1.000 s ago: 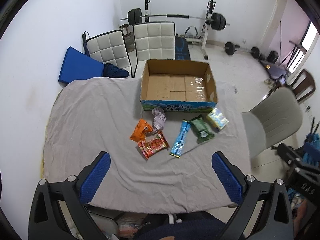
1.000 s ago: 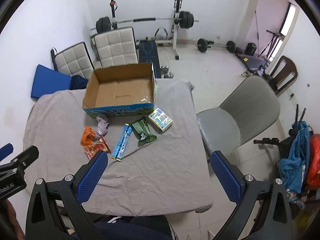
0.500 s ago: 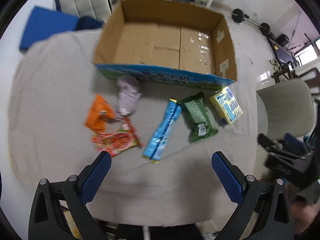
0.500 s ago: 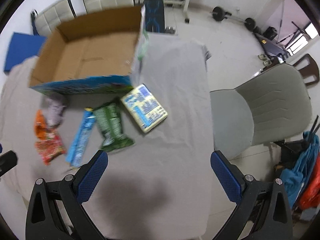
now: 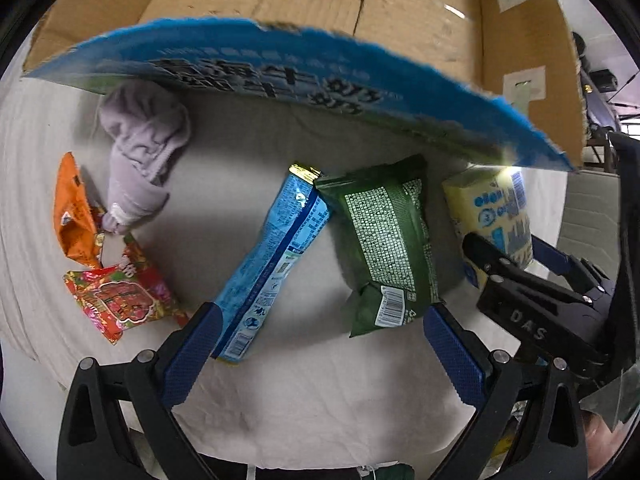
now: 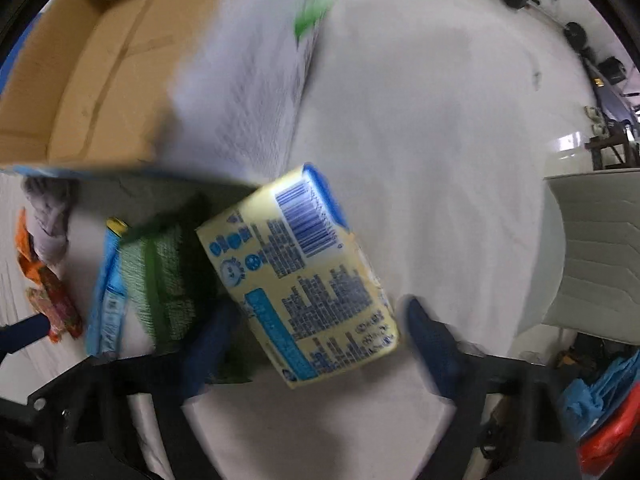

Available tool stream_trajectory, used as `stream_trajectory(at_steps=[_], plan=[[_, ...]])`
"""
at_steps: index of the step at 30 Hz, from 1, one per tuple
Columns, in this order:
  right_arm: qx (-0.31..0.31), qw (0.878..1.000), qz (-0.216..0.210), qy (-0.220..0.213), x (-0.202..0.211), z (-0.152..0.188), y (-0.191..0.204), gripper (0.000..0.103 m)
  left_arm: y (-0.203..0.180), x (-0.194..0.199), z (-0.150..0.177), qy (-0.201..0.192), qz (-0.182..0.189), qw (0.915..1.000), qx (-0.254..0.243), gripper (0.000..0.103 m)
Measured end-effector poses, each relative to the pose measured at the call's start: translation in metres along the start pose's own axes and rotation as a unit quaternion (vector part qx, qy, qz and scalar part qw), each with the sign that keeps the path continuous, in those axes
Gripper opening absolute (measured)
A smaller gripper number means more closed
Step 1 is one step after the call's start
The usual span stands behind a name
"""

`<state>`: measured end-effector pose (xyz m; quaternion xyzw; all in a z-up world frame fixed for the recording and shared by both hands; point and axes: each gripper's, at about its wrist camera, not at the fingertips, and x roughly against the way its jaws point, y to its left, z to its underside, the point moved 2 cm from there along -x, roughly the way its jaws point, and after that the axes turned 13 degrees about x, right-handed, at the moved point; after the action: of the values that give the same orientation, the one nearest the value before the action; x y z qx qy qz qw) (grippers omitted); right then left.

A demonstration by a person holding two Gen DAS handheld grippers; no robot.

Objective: Organize soft objects
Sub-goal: 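Grasp the yellow milk carton with the right gripper while the left grasps the green snack bag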

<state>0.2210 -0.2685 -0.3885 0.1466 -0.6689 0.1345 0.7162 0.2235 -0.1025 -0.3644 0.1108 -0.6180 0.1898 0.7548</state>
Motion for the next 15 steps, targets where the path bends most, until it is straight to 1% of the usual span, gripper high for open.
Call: stream_trajectory(at_steps=[2, 3, 7, 9, 11, 12, 13, 14, 15], plan=[[-0.019, 1.0, -0.008, 0.004, -0.001, 0.004, -0.007, 0.076, -0.004, -0.004, 0.001, 0.003, 0.003, 1.0, 0.0, 0.103], [-0.037, 0.999, -0.016, 0.019, -0.002, 0.01, -0.013, 0.075, -0.007, -0.006, 0.002, 0.005, 0.004, 1.0, -0.001, 0.103], [-0.086, 0.994, -0.034, 0.053, -0.006, 0.034, -0.034, 0.075, -0.02, -0.017, -0.005, 0.009, 0.011, 0.9999, 0.0, 0.103], [-0.101, 0.992, -0.045, 0.06, -0.01, 0.046, -0.041, 0.075, -0.027, -0.023, -0.007, 0.017, 0.016, 0.9997, 0.0, 0.103], [-0.117, 0.989, -0.06, 0.063, -0.014, 0.05, -0.047, 0.075, -0.037, -0.036, -0.011, 0.027, 0.008, 0.9996, -0.008, 0.103], [-0.123, 0.988, -0.067, 0.066, -0.016, 0.051, -0.05, 0.075, -0.039, -0.043, -0.014, 0.033, 0.0, 0.9994, -0.009, 0.1], [-0.128, 0.987, -0.072, 0.069, -0.017, 0.05, -0.052, 0.075, -0.041, -0.05, -0.016, 0.036, -0.008, 0.9993, -0.01, 0.096], [-0.132, 0.986, -0.076, 0.07, -0.02, 0.05, -0.053, 0.075, -0.043, -0.057, -0.018, 0.036, -0.019, 0.9991, -0.011, 0.085], [-0.133, 0.985, -0.078, 0.072, -0.02, 0.049, -0.055, 0.075, -0.042, -0.058, -0.019, 0.03, -0.026, 0.9991, -0.012, 0.08]])
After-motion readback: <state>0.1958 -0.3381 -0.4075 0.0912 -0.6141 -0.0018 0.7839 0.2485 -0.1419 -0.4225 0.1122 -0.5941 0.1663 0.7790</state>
